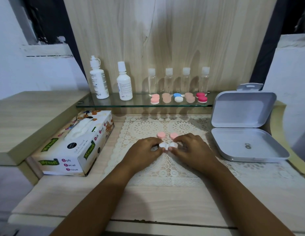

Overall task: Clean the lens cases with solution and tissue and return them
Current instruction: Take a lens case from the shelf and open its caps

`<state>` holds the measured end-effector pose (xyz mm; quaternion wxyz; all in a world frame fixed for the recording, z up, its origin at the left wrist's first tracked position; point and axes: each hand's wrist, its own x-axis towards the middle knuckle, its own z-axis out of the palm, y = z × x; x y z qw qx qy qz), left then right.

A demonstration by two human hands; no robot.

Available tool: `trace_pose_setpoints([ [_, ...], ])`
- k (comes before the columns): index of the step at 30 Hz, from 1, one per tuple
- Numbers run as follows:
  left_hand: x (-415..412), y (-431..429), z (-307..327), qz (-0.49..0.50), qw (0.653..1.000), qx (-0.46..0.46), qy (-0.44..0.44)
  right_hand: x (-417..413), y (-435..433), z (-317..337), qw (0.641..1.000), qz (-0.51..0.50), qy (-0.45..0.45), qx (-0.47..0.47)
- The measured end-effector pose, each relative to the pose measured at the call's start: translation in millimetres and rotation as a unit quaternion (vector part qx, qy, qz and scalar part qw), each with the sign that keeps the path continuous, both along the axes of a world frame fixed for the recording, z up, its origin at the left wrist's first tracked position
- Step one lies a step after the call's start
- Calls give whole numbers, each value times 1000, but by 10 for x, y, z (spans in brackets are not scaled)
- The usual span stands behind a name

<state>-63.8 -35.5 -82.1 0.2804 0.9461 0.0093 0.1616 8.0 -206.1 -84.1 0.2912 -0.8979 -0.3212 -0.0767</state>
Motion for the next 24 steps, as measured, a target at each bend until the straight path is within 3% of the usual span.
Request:
trace_pose_setpoints([
  [7,19,10,-34,-7,1000,26,3,25,-6,-29,1000,-4,-21,-21],
  [15,39,49,-56,30,988,103,114,-19,-14,31,998,-16,26,56],
  [19,25,47,-50,33,988,100,112,-54,-60,141,991,-43,64,108],
  [24,0,42,-43,34,988,105,113,-31,-313,440,988,-43,40,145],
])
